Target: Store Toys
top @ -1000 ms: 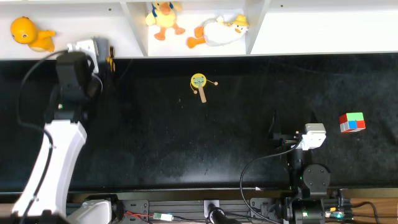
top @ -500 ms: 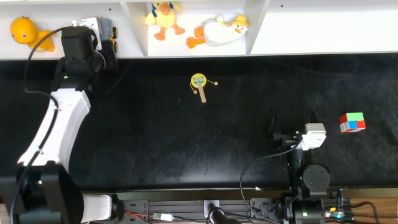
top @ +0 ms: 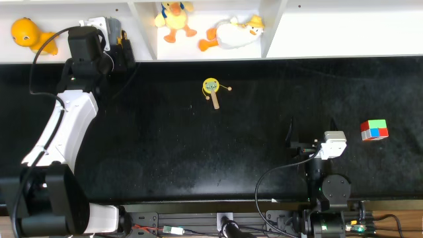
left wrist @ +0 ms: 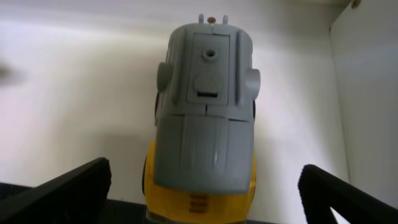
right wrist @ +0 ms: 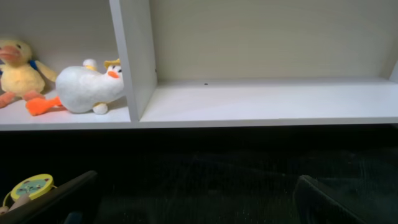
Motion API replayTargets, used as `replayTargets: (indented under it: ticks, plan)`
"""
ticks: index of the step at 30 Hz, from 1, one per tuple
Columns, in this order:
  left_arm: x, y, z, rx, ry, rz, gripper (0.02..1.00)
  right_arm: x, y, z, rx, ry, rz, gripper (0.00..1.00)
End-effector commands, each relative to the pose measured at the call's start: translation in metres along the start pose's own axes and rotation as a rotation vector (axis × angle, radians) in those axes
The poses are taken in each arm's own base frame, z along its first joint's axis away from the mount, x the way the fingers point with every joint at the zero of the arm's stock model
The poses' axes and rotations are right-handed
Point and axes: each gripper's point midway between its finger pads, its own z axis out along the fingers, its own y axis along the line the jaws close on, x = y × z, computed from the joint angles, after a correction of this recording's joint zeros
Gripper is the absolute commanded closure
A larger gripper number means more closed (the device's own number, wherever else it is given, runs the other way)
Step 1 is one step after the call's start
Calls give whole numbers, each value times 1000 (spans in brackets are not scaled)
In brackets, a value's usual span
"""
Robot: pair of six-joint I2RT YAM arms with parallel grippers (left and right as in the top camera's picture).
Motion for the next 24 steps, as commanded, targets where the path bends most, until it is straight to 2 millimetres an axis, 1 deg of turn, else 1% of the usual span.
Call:
replayTargets:
  ticks: [1, 5, 8, 13, 18, 19, 21, 22, 24]
  plan:
    - [-4, -5, -6, 12, 10, 15, 20, 3, -2, 0, 9, -1, 4, 5]
    - [2, -2, -27, 5, 44, 57, 20, 3, -2, 0, 9, -1, 4, 5]
    - [11, 4, -47, -21, 55, 85, 20, 3, -2, 0, 9, -1, 4, 5]
    - [39, 15, -82, -58, 64, 94, 20, 3, -2, 0, 9, -1, 4, 7]
    - [71, 23, -127, -65, 2, 89, 20, 3, -2, 0, 9, -2, 4, 5]
    - [78, 24, -138, -63, -18, 86, 20, 3, -2, 0, 10, -1, 4, 5]
    - [89, 17, -157, -12, -63, 70, 20, 3, -2, 0, 9, -2, 4, 7]
    - [90, 14, -165, 11, -101, 65, 20, 3, -2, 0, 9, -2, 4, 7]
    - [84, 5, -180, 65, -206, 68, 20, 3, -2, 0, 9, -1, 4, 5]
